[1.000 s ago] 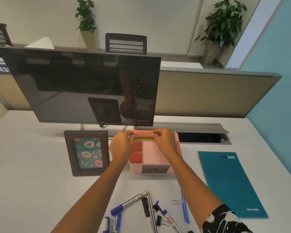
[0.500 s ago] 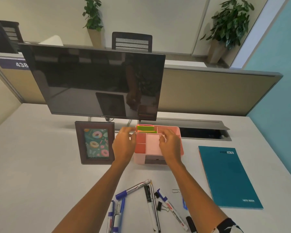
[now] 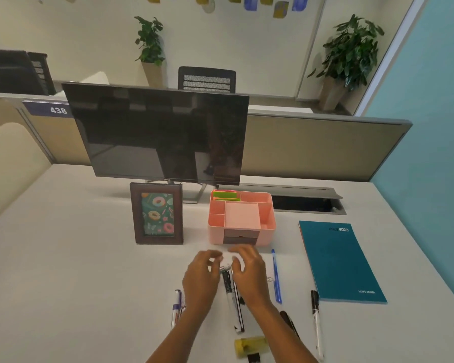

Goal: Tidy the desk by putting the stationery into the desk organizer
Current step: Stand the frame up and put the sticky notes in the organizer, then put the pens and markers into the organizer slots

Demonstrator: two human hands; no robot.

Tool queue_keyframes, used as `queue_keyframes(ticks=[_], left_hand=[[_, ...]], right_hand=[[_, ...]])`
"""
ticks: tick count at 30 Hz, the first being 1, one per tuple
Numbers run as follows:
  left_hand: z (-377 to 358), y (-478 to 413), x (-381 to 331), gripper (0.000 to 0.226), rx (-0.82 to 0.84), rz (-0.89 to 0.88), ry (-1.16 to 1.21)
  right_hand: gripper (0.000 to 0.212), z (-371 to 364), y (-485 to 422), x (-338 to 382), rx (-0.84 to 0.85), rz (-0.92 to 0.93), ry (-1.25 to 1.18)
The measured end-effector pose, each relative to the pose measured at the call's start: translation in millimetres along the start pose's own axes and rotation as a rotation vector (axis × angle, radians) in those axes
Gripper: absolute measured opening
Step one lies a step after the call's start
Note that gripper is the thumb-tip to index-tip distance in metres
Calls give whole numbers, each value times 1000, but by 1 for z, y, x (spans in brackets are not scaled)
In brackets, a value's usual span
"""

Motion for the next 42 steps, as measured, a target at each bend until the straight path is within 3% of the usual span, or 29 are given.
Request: queue_keyframes(ticks=[11,27,37,42], left_hand=[[3,94,28,10,291,-80,-240],[-6,83,2,37,337,59,-529],[-19,69,0,32,376,164,-536],[-20,68,0,31,366,192,-524]], right_hand=[[22,23,95,-33,180,-150,195],[22,49,113,-40,215,-165,327],[26,88,105,-68,80,-264,491],[34,94,104,-78,145,-327,583]])
Point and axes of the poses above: each hand's wrist, its own y-axis away from the middle knuckle, its own z-axis out of the back of the hand, x = y × z, the point moved 1 cm from there along -y, towards the middle knuckle, and after that the axes turned 8 degrees about -x, right-handed, at the moved point
